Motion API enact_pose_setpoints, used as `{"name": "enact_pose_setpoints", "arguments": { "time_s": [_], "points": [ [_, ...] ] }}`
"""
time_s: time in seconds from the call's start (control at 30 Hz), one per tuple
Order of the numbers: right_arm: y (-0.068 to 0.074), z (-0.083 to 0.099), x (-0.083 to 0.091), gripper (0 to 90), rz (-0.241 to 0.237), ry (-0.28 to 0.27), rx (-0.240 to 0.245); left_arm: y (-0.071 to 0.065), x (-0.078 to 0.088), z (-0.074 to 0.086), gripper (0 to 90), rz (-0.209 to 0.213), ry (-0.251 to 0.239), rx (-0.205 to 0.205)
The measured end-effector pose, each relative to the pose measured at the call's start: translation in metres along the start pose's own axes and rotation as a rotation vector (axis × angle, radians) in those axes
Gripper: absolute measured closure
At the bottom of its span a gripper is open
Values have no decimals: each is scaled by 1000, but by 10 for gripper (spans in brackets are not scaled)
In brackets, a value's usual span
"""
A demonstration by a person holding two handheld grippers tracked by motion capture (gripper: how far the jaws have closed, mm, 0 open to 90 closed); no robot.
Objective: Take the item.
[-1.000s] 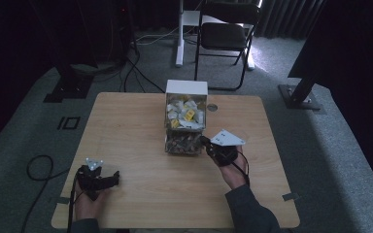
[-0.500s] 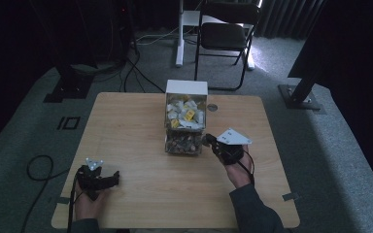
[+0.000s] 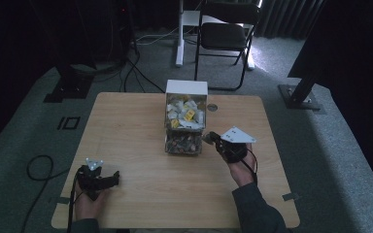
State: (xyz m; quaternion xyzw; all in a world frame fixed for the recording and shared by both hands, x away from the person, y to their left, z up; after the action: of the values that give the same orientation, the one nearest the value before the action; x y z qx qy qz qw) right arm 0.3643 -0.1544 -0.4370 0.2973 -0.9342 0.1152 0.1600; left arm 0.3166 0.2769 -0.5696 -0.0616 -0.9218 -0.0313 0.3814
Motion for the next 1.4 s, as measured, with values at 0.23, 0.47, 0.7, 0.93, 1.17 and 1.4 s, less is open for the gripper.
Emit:
{"name": "enact_pose_setpoints", "arguments": {
  "time_s": [0.23, 0.47, 0.7, 0.93, 1.17, 1.4],
  "points": [
    [-4, 0, 1, 900, 9, 0, -1, 0, 0, 0, 35, 0, 1, -1],
    [-10, 1, 2, 900, 22, 3, -8, 0, 0, 0, 35, 0, 2, 0],
    [-16, 2, 4, 900, 36, 5, -15, 0, 0, 0, 35, 0, 2, 0],
    [-24, 5, 7, 900, 52, 9, -23, 0, 0, 0, 35, 0, 2, -2],
    [-32, 9, 8, 900, 70, 13, -40, 0, 0, 0, 35, 0, 2, -2],
    [-40, 11, 9, 900, 85, 21, -46, 0, 0, 0, 35, 0, 2, -2]
  ]
}}
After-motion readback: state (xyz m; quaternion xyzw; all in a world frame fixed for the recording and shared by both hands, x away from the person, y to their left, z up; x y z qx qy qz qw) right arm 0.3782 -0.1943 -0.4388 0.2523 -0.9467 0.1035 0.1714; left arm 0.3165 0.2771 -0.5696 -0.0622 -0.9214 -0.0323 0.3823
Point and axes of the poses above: each handheld gripper's, and its own axes: x roughly backward along the jaws, z roughly out of its underside, y roughly to its left, the point moved 3 cm from there along -x, roughly forward along the jaws, and after that the axes turned 1 degree about -y, right-handed, at the moved point
